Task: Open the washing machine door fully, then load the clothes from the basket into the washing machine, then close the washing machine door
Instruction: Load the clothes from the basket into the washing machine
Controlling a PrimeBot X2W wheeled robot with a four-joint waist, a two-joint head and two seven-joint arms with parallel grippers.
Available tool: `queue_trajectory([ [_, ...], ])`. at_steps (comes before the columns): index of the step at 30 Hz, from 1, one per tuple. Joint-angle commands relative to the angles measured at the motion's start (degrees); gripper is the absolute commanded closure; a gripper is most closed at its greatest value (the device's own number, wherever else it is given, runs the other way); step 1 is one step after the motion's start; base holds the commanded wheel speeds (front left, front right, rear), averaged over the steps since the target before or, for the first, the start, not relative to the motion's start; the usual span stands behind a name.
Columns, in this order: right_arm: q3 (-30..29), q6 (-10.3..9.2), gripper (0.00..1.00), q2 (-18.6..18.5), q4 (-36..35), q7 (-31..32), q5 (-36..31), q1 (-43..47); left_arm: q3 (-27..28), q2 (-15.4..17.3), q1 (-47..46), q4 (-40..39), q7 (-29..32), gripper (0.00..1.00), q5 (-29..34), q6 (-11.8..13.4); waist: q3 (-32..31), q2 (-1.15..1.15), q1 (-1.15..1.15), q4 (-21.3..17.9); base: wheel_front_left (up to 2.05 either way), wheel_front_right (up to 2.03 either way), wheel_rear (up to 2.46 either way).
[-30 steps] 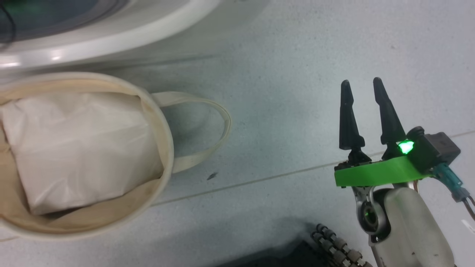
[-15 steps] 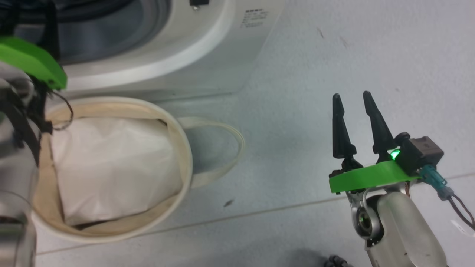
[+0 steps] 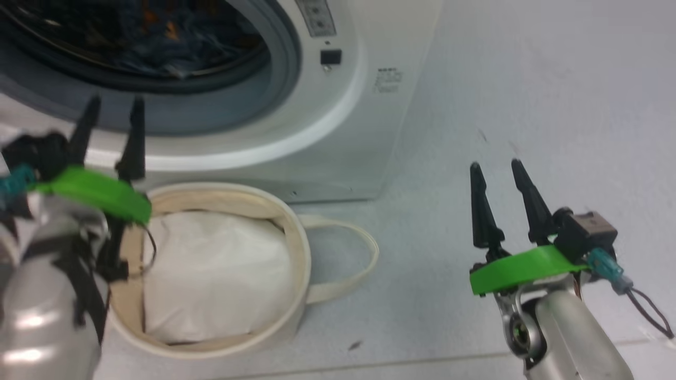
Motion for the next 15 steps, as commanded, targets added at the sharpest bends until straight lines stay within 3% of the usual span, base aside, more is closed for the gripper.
queue_trajectory([
  [1,1.48,0.42,0.00,-0.60,-1.34,-0.70,0.38,0.91,2.09,2.38,0.89,-3.22,-0.32,0.00,-0.60,-0.32,-3.82,0.00,0.02,2.31,0.00,0.00,0.00],
  [15,0.30,0.42,0.00,-3.92,-2.12,-0.70,2.09,4.35,6.98,1.48,20.88,-18.69,-0.32,0.00,-0.58,-0.33,-11.62,0.00,0.02,6.99,0.00,0.00,0.00],
])
